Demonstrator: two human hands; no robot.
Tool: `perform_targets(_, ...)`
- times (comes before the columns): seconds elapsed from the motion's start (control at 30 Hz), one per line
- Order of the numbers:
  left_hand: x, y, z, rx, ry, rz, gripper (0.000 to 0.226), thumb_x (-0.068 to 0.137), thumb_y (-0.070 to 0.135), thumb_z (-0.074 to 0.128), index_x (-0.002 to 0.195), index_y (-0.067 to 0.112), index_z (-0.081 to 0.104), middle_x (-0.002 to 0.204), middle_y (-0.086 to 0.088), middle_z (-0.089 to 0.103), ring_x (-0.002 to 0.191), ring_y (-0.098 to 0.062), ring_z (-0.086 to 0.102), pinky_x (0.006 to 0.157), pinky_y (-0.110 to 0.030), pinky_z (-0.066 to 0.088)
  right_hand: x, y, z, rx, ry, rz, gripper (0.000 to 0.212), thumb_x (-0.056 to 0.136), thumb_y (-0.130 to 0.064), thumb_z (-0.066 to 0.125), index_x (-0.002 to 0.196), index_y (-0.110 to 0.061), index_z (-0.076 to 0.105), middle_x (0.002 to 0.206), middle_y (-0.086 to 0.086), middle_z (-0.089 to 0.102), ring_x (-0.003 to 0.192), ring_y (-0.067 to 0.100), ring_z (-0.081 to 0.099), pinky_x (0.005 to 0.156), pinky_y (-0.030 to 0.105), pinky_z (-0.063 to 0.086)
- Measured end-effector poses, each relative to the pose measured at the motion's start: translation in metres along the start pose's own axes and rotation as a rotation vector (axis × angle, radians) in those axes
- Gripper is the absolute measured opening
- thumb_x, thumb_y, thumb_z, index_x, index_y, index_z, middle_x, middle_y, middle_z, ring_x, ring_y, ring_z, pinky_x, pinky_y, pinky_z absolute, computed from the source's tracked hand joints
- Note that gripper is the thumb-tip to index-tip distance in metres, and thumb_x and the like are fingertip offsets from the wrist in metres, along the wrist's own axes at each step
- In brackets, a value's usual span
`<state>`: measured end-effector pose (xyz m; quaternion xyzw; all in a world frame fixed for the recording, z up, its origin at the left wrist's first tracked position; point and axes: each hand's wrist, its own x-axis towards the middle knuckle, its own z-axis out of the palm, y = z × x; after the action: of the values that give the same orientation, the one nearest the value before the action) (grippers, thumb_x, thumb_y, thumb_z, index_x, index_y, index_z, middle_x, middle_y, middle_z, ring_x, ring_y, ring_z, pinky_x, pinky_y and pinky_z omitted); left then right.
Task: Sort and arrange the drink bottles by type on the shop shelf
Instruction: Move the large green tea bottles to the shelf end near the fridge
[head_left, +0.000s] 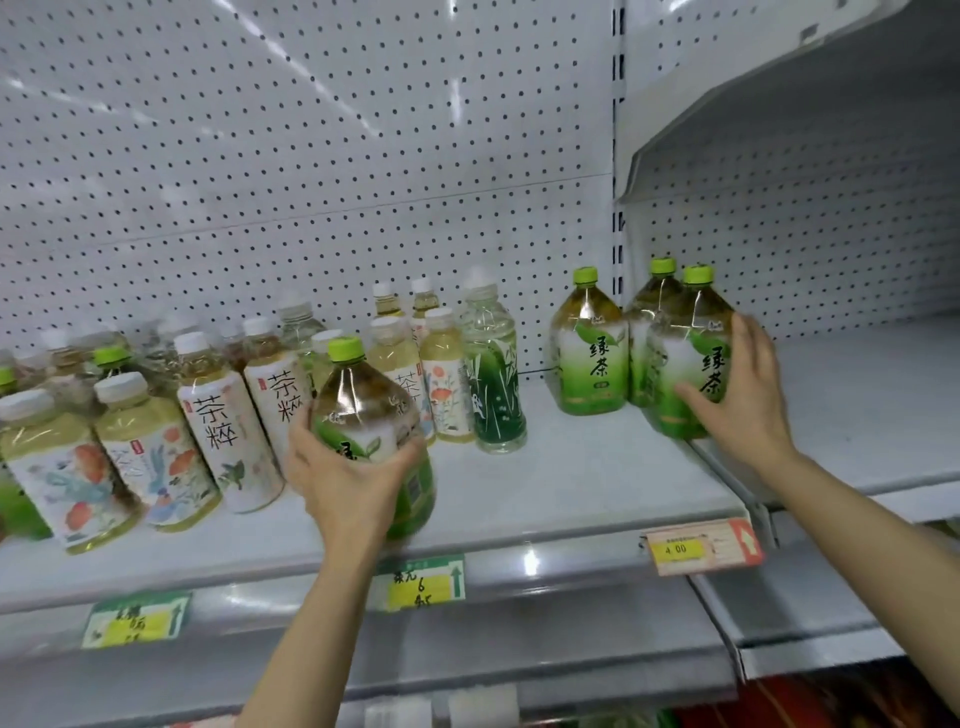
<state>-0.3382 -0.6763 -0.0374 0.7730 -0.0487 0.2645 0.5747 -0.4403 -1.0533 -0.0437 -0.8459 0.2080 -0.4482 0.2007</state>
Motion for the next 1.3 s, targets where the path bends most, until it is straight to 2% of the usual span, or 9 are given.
perform_targets(0.23, -0.051, 0.048, 0.073, -0.027, -0.119, 0.050, 0.118, 0.055, 0.042, 0.091, 0.150, 0.029, 0.022, 0.150, -0.003, 0.033, 0.137, -0.024, 0.032, 0.109, -0.049, 0.036, 0.003, 0.000, -0.001, -0.023, -0.008, -0.009, 0.108, 0.078, -0.038, 0.079, 0.156, -0.016, 0.008, 0.162, 0.010, 0.011, 0.148, 0.033, 0.014, 0.111, 0.054, 0.029)
perform_targets(0.37, -0.072, 0.077, 0.115, 0.006, -0.156, 0.016, 0.117, 0.059, 0.046, 0.090, 0.151, 0.026, 0.019, 0.148, -0.006, 0.034, 0.136, -0.026, 0.032, 0.105, -0.050, 0.038, 0.004, 0.006, -0.005, -0.021, -0.025, -0.045, 0.111, 0.075, -0.032, 0.082, 0.155, -0.013, 0.009, 0.161, 0.013, 0.013, 0.146, 0.037, 0.017, 0.108, 0.055, 0.034)
perform_targets(0.47, -0.077, 0.089, 0.136, 0.060, -0.251, -0.007, 0.130, 0.059, 0.050, 0.090, 0.156, 0.024, 0.008, 0.154, -0.010, 0.026, 0.141, -0.032, 0.027, 0.110, -0.052, 0.033, 0.003, 0.009, -0.009, -0.022, -0.038, -0.071, 0.111, 0.074, -0.026, 0.083, 0.156, -0.012, 0.009, 0.161, 0.015, 0.013, 0.146, 0.037, 0.018, 0.107, 0.053, 0.036)
perform_targets(0.57, -0.074, 0.089, 0.141, 0.050, -0.504, 0.039, 0.144, 0.060, 0.034, 0.095, 0.158, 0.026, -0.011, 0.159, -0.015, 0.018, 0.145, -0.033, 0.026, 0.117, -0.048, 0.026, 0.004, 0.011, -0.011, -0.027, -0.050, -0.107, 0.113, 0.073, -0.026, 0.084, 0.156, -0.012, 0.010, 0.160, 0.016, 0.015, 0.144, 0.038, 0.022, 0.104, 0.051, 0.040)
perform_targets(0.63, -0.074, 0.087, 0.139, 0.035, -0.578, 0.070, 0.144, 0.061, 0.020, 0.095, 0.158, 0.028, -0.011, 0.159, -0.012, 0.022, 0.143, -0.029, 0.032, 0.115, -0.043, 0.030, 0.005, 0.013, -0.012, -0.039, -0.052, -0.114, 0.113, 0.072, -0.028, 0.085, 0.156, -0.013, 0.010, 0.159, 0.016, 0.017, 0.143, 0.037, 0.024, 0.099, 0.051, 0.044)
perform_targets(0.73, -0.076, 0.091, 0.150, 0.061, -0.544, 0.110, 0.139, 0.063, 0.022, 0.094, 0.159, 0.027, -0.006, 0.157, -0.010, 0.029, 0.140, -0.028, 0.038, 0.111, -0.041, 0.036, 0.006, 0.015, -0.013, -0.054, -0.053, -0.119, 0.114, 0.071, -0.030, 0.085, 0.156, -0.014, 0.011, 0.159, 0.014, 0.018, 0.142, 0.036, 0.026, 0.093, 0.049, 0.049)
perform_targets(0.83, -0.075, 0.096, 0.171, 0.126, -0.537, 0.117, 0.138, 0.066, 0.028, 0.092, 0.157, 0.028, -0.011, 0.154, -0.014, 0.028, 0.137, -0.033, 0.042, 0.108, -0.046, 0.040, 0.007, 0.018, -0.014, -0.055, -0.065, -0.132, 0.114, 0.071, -0.029, 0.086, 0.156, -0.015, 0.011, 0.158, 0.013, 0.019, 0.141, 0.036, 0.028, 0.091, 0.049, 0.051)
perform_targets(1.2, -0.083, 0.100, 0.209, 0.326, -0.420, 0.178, 0.134, 0.073, 0.044, 0.085, 0.156, 0.024, -0.018, 0.150, -0.014, 0.028, 0.128, -0.036, 0.041, 0.097, -0.047, 0.047, 0.008, 0.024, -0.011, -0.097, -0.055, -0.148, 0.112, 0.071, -0.032, 0.085, 0.156, -0.015, 0.014, 0.158, 0.011, 0.021, 0.137, 0.034, 0.033, 0.080, 0.048, 0.055)
perform_targets(1.3, -0.082, 0.092, 0.207, 0.304, -0.415, 0.222, 0.128, 0.075, 0.049, 0.082, 0.158, 0.025, -0.013, 0.149, -0.012, 0.031, 0.129, -0.033, 0.041, 0.102, -0.045, 0.045, 0.008, 0.026, -0.011, -0.097, -0.057, -0.176, 0.112, 0.071, -0.032, 0.085, 0.156, -0.015, 0.014, 0.158, 0.013, 0.022, 0.137, 0.036, 0.032, 0.078, 0.050, 0.056)
